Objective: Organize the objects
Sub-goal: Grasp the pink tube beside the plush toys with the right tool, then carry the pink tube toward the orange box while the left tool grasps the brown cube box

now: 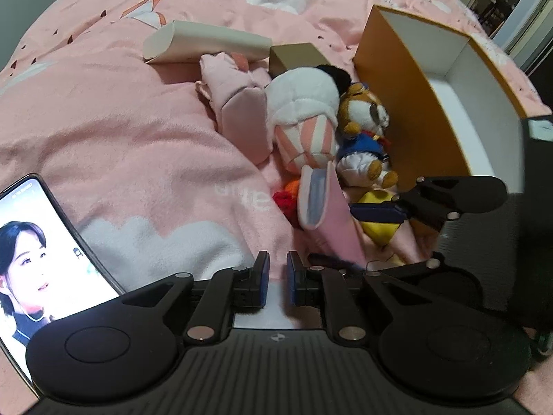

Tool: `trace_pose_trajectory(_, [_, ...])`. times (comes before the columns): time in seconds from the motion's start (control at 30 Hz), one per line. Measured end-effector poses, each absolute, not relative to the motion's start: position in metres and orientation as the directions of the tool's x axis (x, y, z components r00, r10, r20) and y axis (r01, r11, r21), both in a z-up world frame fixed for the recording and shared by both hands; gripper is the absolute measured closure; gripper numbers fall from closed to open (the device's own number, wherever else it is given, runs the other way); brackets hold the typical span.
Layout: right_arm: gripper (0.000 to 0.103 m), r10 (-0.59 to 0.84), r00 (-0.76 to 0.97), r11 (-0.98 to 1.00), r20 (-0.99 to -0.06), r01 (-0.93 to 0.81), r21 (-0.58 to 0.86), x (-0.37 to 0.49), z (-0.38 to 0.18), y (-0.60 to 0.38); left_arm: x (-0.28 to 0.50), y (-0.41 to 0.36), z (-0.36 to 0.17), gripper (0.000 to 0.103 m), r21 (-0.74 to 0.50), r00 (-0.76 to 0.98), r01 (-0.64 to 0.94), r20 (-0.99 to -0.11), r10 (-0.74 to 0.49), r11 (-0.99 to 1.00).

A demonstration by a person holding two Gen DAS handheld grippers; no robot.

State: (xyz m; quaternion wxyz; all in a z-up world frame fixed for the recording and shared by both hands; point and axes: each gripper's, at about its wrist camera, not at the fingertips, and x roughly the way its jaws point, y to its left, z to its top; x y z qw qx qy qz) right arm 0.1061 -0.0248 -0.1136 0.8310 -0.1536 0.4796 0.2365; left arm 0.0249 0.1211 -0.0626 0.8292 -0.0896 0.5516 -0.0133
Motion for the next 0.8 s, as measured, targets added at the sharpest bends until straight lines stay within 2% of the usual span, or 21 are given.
trace_pose_trajectory(0.1, [0.067, 0.238, 0.458, 0.847, -0.857, -0.530, -0.048, 0.100, -0.100, -0.031, 0.025, 0.120, -0.061, 0.085, -0.170, 0.397, -0.074, -0.909, -0.127, 0.983])
trace_pose_trajectory(0.2, [0.079, 0.208, 0.495, 0.866, -0.844, -0.494, -0.076, 0.095, -0.091, -0.038, 0.024, 0.119, -0.059, 0.085, -0.175, 0.404, -0.064, -0.905, -0.135, 0.982])
trace_pose_trajectory(0.23, [0.081, 0.190, 0.512, 0.876, -0.838, -0.473, -0.090, 0.093, -0.088, -0.040, 0.025, 0.120, -0.059, 0.084, -0.182, 0.406, -0.063, -0.903, -0.141, 0.981])
trace_pose_trajectory(0.57, [0.084, 0.200, 0.530, 0.900, -0.824, -0.431, -0.059, 0.098, -0.083, -0.054, 0.022, 0.116, -0.057, 0.084, -0.228, 0.439, -0.031, -0.878, -0.192, 0.973])
trace_pose_trajectory(0.8, [0.085, 0.287, 0.546, 0.920, -0.787, -0.385, 0.069, 0.097, -0.044, -0.081, 0.026, 0.113, -0.037, 0.084, -0.263, 0.516, 0.020, -0.824, -0.235, 0.965])
